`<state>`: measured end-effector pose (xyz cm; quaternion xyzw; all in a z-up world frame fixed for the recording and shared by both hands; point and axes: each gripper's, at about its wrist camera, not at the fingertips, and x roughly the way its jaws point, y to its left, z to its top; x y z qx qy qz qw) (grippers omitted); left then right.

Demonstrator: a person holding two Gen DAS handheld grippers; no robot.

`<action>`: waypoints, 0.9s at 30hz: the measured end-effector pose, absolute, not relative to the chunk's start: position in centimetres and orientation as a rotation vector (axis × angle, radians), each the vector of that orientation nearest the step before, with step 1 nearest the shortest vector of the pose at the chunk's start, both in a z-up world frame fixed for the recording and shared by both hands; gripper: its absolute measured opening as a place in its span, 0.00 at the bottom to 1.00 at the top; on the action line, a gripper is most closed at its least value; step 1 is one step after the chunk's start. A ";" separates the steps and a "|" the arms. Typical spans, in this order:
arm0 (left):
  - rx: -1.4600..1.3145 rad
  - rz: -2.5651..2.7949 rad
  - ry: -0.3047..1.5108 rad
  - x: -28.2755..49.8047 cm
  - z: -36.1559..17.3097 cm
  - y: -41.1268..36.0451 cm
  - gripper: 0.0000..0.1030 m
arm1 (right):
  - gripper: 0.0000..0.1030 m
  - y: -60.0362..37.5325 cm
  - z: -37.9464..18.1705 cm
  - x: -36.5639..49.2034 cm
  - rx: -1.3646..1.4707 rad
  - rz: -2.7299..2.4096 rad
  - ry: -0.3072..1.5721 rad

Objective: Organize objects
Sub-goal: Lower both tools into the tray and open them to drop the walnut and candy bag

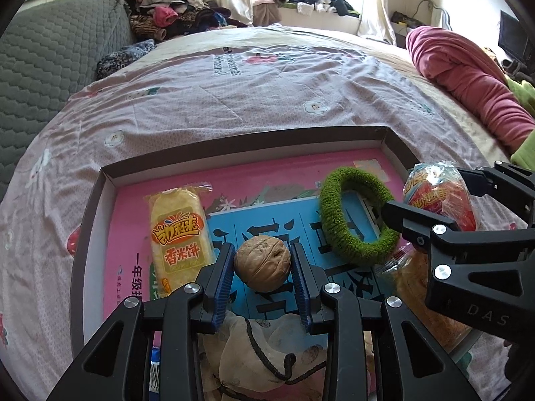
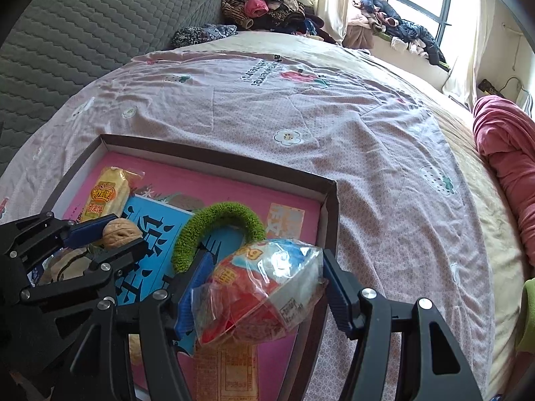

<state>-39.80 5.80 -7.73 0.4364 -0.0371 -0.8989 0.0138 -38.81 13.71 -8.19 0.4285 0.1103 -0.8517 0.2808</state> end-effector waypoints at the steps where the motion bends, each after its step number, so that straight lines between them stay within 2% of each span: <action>1: 1.359 -2.797 -0.117 -39.8 -7.8 5.8 0.34 | 0.62 13.7 -8.2 -38.8 1.151 -2.284 0.296; 4: 1.359 -2.795 -0.110 -39.6 -7.8 5.7 0.37 | 0.62 14.0 -8.1 -38.9 1.153 -2.286 0.291; 9: 1.350 -2.794 -0.105 -39.2 -7.4 5.5 0.56 | 0.64 14.2 -7.9 -39.0 1.168 -2.290 0.280; 12: 1.344 -2.793 -0.099 -39.0 -7.2 5.3 0.60 | 0.68 14.2 -7.8 -39.0 1.170 -2.294 0.287; 15: 1.337 -2.797 -0.097 -38.7 -6.8 5.2 0.67 | 0.69 14.4 -7.7 -38.9 1.176 -2.295 0.280; 27: 1.292 -2.810 -0.109 -37.0 -4.9 4.9 0.76 | 0.70 15.1 -6.6 -38.2 1.179 -2.313 0.285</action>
